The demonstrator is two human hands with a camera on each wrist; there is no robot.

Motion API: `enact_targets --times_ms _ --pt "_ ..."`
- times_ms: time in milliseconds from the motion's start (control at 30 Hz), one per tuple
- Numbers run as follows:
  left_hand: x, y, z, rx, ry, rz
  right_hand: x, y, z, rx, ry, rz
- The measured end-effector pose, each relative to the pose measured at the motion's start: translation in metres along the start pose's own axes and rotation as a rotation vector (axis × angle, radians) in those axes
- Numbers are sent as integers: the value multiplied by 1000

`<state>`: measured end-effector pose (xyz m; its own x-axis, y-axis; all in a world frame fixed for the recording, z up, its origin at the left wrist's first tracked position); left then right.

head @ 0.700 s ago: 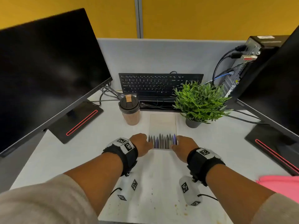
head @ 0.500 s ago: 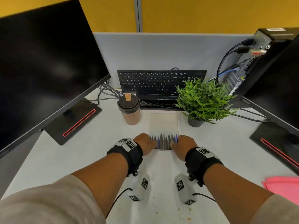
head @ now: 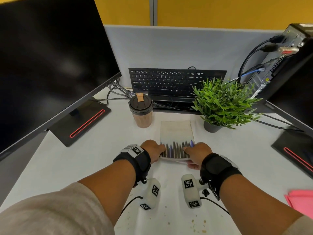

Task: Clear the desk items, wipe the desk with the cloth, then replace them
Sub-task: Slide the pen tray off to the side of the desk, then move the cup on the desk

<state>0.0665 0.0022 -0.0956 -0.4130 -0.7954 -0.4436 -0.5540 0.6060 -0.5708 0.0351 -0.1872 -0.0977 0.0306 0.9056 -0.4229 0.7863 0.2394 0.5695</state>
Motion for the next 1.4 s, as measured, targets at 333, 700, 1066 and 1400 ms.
enact_targets --times_ms 333,700,1066,1400 --pt "-33 43 -52 -101 70 -561 18 -1 -42 -208 -1 -247" --pt "-148 181 -111 -112 -119 -617 58 126 -71 -670 -212 -362" --pt "-196 284 -115 -209 -283 -798 108 181 -73 -795 -272 -319" --pt "-205 289 -108 -272 -396 -478 112 191 -45 -777 -346 -383"
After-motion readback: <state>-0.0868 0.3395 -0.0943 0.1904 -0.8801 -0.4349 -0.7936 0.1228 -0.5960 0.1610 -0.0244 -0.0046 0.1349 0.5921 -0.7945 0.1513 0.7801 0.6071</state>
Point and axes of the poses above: each hand's wrist, its own z-axis towards the middle knuckle, its own x-axis out of the palm, y = z × x, the point moved 7 cm from there along z, towards the middle knuckle, and after that the axes turned 4 degrees about -y, right-handed, at the moved point
